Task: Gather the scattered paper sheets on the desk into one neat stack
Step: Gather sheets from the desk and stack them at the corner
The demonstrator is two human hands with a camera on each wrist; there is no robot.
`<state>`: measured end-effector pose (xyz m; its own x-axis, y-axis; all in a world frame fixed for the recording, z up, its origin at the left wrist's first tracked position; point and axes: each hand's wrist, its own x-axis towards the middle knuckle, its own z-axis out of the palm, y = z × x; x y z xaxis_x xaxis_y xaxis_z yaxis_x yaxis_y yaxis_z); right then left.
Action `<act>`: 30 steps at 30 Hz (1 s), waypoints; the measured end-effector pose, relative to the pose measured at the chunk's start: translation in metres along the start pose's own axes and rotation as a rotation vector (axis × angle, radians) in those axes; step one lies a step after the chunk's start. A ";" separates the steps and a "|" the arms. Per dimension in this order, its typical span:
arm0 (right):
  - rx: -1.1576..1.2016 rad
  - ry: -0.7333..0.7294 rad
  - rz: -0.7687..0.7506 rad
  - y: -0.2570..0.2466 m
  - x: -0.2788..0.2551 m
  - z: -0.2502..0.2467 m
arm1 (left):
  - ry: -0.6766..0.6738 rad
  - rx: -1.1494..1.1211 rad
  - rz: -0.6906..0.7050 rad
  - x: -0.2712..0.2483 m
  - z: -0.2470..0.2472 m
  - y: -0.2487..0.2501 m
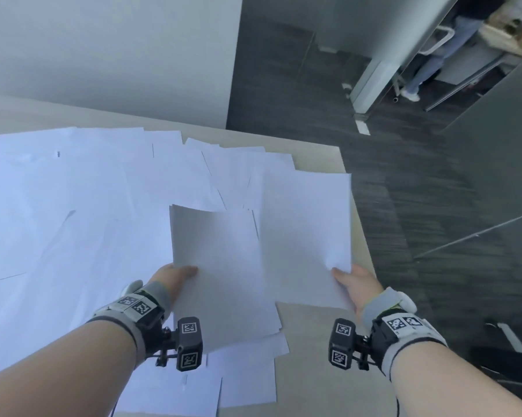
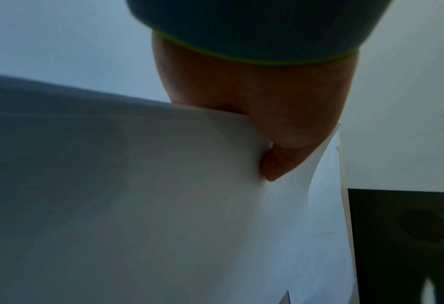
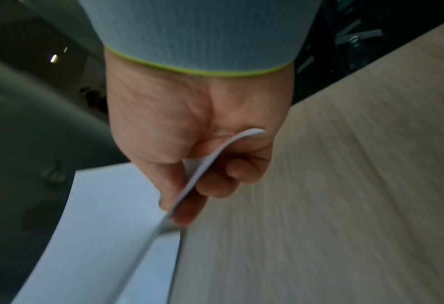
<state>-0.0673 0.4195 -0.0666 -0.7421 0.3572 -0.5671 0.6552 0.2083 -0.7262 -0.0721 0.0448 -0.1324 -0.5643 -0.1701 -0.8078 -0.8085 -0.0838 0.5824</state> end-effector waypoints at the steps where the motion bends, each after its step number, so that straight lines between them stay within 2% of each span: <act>1: -0.063 -0.059 0.002 0.005 -0.006 0.015 | -0.007 -0.021 0.002 -0.003 -0.003 -0.002; 5: -0.254 -0.217 0.017 0.026 -0.023 0.072 | -0.076 -0.007 -0.044 -0.017 -0.011 -0.009; 9: -0.294 -0.378 0.000 0.047 -0.039 0.123 | -0.105 0.069 0.056 -0.027 -0.016 -0.018; 11: -0.394 -0.391 -0.075 0.047 -0.044 0.131 | -0.073 0.113 0.126 -0.028 -0.017 -0.017; 13: -0.474 -0.274 -0.154 0.038 -0.047 0.135 | -0.051 0.148 0.202 -0.034 -0.021 -0.011; 14: -0.444 -0.199 -0.191 0.028 -0.050 0.134 | -0.057 0.149 0.247 -0.039 -0.021 -0.005; 16: -0.165 -0.146 -0.243 0.008 -0.050 0.132 | -0.089 0.128 0.352 -0.054 -0.022 0.012; 19: 0.304 -0.343 -0.234 -0.035 -0.056 0.123 | -0.162 0.102 0.556 -0.081 -0.026 0.045; 22: 0.359 -0.408 -0.268 -0.069 -0.066 0.108 | -0.196 0.079 0.739 -0.104 -0.034 0.071; 24: 0.364 -0.398 -0.305 -0.076 -0.070 0.104 | -0.202 0.064 0.782 -0.109 -0.038 0.077; 26: 0.305 -0.390 -0.323 -0.074 -0.072 0.107 | -0.215 0.085 0.761 -0.106 -0.042 0.075; 30: 0.179 -0.384 -0.269 -0.047 -0.069 0.119 | -0.221 0.208 0.624 -0.089 -0.044 0.056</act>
<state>-0.0638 0.2765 -0.0398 -0.9021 -0.0561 -0.4280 0.4236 0.0754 -0.9027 -0.0603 0.0124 -0.0240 -0.9370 0.0808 -0.3398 -0.3244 0.1587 0.9325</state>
